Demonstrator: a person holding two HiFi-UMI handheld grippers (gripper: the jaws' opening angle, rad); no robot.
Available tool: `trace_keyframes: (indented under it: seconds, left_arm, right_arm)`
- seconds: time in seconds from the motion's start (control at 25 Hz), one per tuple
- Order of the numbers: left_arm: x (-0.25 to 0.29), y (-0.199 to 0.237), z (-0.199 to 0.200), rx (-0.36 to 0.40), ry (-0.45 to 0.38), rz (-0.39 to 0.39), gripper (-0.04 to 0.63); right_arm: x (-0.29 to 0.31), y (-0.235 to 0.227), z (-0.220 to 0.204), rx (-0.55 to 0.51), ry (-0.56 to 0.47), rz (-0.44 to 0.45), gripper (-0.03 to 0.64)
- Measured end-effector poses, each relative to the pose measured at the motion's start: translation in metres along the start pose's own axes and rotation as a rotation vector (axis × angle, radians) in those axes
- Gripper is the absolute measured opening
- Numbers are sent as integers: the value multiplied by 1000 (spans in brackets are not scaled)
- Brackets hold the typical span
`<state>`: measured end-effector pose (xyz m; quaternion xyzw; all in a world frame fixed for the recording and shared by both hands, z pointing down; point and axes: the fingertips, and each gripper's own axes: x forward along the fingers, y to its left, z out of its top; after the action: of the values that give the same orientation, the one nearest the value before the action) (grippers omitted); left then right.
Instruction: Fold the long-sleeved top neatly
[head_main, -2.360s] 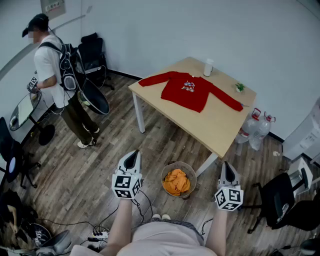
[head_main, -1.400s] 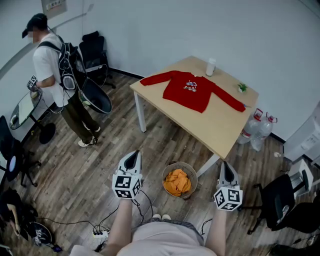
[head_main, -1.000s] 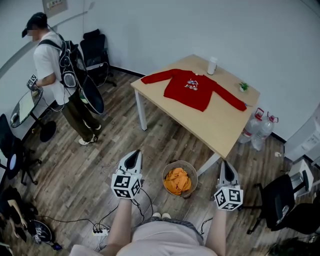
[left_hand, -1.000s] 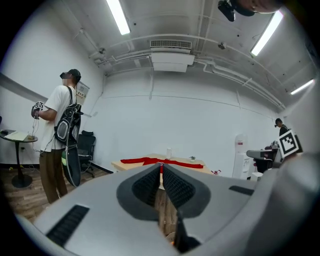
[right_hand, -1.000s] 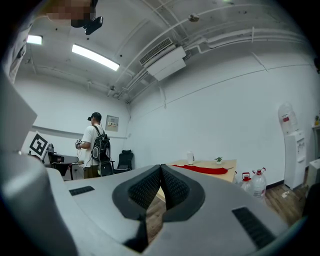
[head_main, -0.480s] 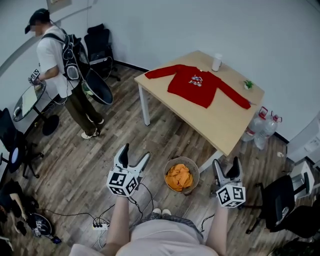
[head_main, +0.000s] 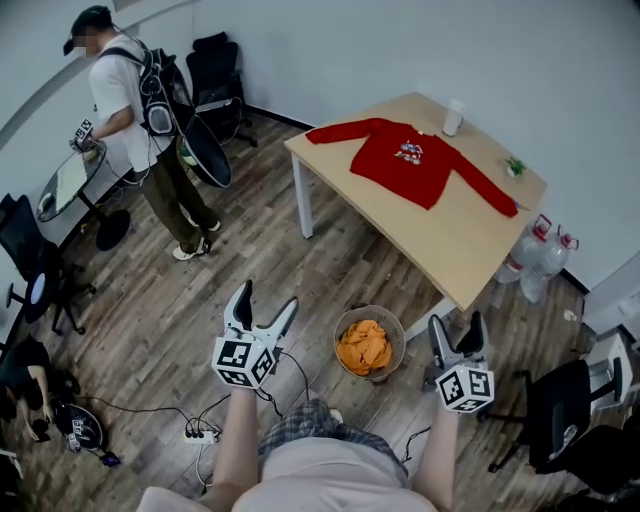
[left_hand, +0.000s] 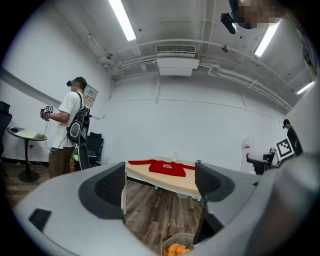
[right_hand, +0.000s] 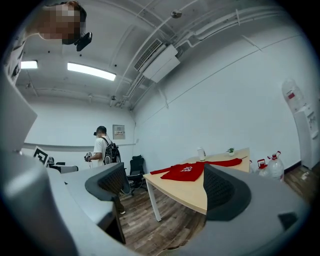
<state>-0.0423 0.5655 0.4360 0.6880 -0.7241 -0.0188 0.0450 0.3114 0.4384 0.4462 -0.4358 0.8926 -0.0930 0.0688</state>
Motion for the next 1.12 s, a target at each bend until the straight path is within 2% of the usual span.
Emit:
trace_keyframes:
  seconds: [0.36,0.64,0.88,1.12]
  left_arm:
    - [9,13,-5,-2,17,39,419]
    - [58,28,-6,21,23,12,419]
    - [125,54,-13,18,30,-45,419]
    - [247,96,-28,-7,48,-178,419]
  right_arm:
    - [34,1,-8,1,26,37,480]
    - [78,-8,-13,8,27,27,480]
    - [130,-18,-26,-1,30,-11,480]
    - [210,-33,-44,-24,28,-129,480]
